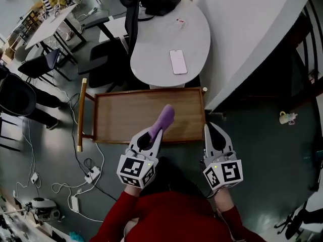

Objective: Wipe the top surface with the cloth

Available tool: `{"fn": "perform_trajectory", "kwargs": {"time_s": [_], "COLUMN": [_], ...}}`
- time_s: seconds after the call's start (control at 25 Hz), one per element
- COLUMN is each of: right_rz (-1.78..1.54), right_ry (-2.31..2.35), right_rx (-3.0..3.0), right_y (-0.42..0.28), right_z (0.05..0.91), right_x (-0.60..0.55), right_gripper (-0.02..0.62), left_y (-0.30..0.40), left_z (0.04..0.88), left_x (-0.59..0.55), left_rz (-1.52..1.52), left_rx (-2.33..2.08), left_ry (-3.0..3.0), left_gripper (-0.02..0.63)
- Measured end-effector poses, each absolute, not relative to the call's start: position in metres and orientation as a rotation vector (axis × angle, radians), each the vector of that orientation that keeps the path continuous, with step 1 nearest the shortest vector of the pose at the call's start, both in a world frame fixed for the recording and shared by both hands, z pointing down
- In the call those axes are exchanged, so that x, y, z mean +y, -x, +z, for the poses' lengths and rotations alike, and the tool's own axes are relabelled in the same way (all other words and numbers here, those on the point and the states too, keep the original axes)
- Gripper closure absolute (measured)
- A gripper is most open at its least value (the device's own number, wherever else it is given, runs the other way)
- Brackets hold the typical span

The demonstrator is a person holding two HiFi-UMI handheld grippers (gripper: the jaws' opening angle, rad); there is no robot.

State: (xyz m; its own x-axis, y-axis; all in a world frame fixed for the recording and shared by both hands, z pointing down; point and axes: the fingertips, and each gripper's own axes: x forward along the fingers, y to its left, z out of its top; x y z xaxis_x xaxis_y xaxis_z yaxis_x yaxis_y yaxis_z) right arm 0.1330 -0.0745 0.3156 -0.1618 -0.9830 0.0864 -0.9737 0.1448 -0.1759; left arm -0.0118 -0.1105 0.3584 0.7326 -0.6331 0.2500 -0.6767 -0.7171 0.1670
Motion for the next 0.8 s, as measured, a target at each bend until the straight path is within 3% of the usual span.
{"fn": "perform_trajectory", "kwargs": {"time_s": [0.44,0.8], "right_rz": [-0.264,-0.409], "right_ry": [2.202,2.227], "right_rx": [2.254,2.277], "right_y": [-0.163,-0.182], "right_z": [0.327,0.341], "right_x": [-0.069,-0.095], "right_gripper": [0.583,0.583], "left_y": [-0.145,-0.166], "left_z": [0.411,0.49], "left_x": [-0.156,-0.206], "left_rz": [0.489,0.666], "left_rx": [-0.463,-0.548], "left_ry": [-2.754,-2.435], "left_gripper": [0.546,0.548]}}
